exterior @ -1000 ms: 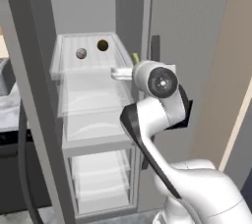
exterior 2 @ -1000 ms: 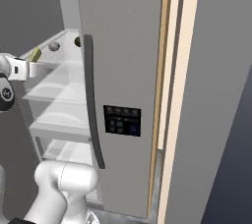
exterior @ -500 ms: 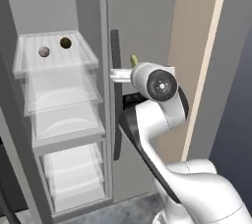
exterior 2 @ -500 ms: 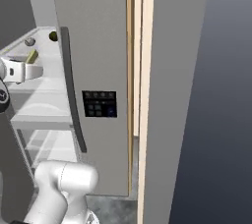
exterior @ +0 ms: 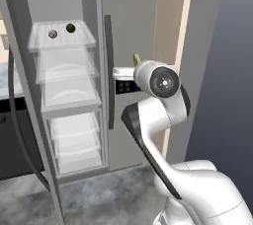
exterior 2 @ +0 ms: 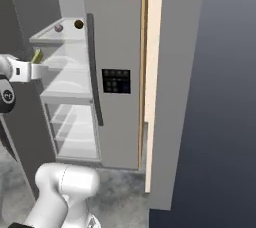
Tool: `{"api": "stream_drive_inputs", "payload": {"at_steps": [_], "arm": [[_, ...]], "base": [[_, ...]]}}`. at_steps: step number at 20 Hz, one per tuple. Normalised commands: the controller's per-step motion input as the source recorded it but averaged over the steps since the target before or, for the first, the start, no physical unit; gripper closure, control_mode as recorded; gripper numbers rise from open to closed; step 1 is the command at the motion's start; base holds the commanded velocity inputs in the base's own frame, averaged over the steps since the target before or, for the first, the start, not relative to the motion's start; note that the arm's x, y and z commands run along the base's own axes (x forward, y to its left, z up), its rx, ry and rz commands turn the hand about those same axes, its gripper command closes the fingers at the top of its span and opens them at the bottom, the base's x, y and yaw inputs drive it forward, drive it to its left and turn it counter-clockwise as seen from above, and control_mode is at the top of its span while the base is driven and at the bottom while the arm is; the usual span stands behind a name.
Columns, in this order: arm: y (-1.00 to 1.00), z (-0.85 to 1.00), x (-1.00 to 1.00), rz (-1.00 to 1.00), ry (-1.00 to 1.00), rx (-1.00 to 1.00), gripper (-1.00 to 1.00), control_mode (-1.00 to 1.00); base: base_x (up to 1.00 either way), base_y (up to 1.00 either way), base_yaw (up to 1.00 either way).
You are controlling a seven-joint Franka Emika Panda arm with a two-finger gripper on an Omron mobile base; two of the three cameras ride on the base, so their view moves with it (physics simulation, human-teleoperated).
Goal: Pick the egg and butter from the fridge and place them by the bowl for mixing.
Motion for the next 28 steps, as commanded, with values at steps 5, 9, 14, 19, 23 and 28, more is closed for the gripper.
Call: {"api": "stream_drive_inputs", "payload": {"at_steps": [5, 9, 14, 19, 23, 28], "arm": [[0.00, 0.00, 0.00, 0.00, 0.00, 0.00, 1.00, 1.00], [0.00, 0.00, 0.00, 0.00, 0.00, 0.00, 1.00, 1.00], [0.00, 0.00, 0.00, 0.00, 0.00, 0.00, 1.00, 1.00], [0.00, 0.00, 0.00, 0.00, 0.00, 0.00, 1.00, 1.00], [0.00, 0.00, 0.00, 0.00, 0.00, 0.00, 1.00, 1.00], [0.00, 0.00, 0.00, 0.00, 0.00, 0.00, 1.00, 1.00]], "base": [[-1.00, -0.28, 0.24], [-1.00, -0.15, 0.39], [-0.88, -0.01, 0.44], [-0.65, 0.00, 0.49], [-0.14, 0.00, 0.41], [0.49, 0.13, 0.24]]}}
